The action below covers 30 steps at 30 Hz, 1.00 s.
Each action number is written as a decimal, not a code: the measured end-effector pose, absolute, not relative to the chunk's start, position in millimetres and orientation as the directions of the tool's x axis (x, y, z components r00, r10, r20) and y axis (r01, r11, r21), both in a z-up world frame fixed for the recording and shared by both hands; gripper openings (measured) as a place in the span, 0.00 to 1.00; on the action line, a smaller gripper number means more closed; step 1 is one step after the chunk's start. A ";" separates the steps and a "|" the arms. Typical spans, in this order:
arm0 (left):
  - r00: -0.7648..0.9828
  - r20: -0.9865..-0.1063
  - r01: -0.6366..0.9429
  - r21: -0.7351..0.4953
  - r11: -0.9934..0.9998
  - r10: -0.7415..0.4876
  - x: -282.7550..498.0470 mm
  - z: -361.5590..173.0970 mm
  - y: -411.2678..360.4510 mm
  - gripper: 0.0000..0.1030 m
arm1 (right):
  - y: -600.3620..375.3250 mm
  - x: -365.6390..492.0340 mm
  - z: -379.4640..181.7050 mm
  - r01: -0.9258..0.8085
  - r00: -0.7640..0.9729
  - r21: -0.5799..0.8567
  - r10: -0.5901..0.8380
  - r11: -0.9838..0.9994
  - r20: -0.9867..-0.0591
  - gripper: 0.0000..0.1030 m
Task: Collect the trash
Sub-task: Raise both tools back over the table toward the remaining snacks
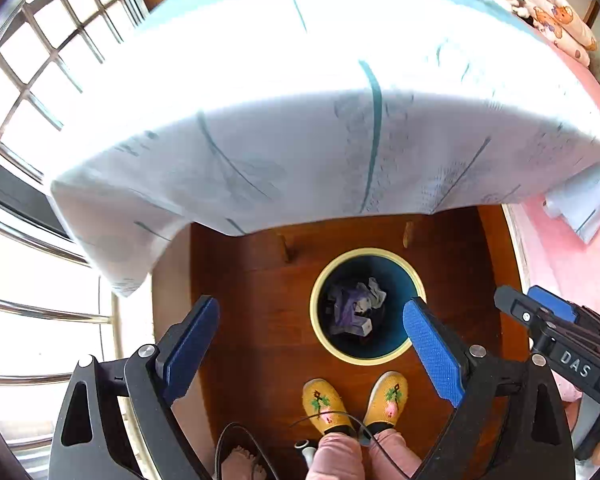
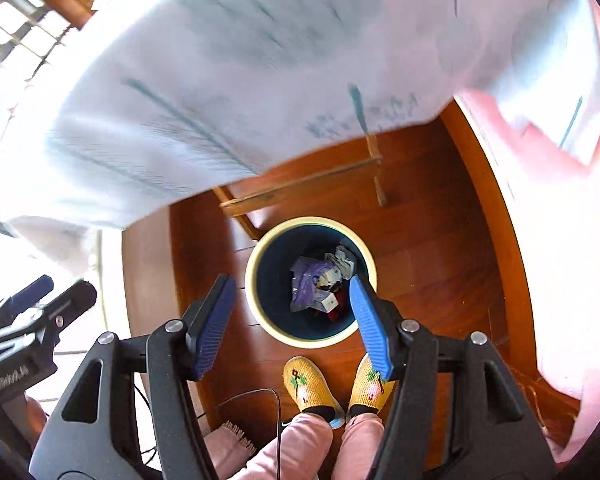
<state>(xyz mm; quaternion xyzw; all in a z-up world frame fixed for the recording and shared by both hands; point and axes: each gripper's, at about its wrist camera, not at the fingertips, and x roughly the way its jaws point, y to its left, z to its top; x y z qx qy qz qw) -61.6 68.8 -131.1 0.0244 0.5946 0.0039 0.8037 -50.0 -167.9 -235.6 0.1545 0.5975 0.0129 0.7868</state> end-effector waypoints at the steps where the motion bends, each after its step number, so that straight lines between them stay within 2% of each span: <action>1: 0.303 -0.952 0.017 0.050 0.999 0.043 -63.9 -118.3 70.6 0.92 | -166.7 -51.8 -224.1 0.152 0.289 0.268 0.217 0.951 -0.932 0.57; 5: 0.352 -0.933 -0.019 0.079 0.997 0.081 -74.7 -67.5 79.9 0.92 | -161.8 -56.8 -181.6 0.116 0.296 0.323 0.278 0.939 -0.914 0.61; 19: 0.496 -0.861 -0.098 0.077 0.992 0.116 -93.6 76.4 103.9 0.90 | -152.8 -57.0 -22.9 -0.088 0.440 0.364 0.364 0.927 -0.821 0.61; 30: 0.569 -0.812 -0.101 0.088 0.991 0.130 -75.1 144.3 84.6 0.90 | -144.7 -32.1 40.8 -0.203 0.476 0.348 0.403 0.915 -0.782 0.61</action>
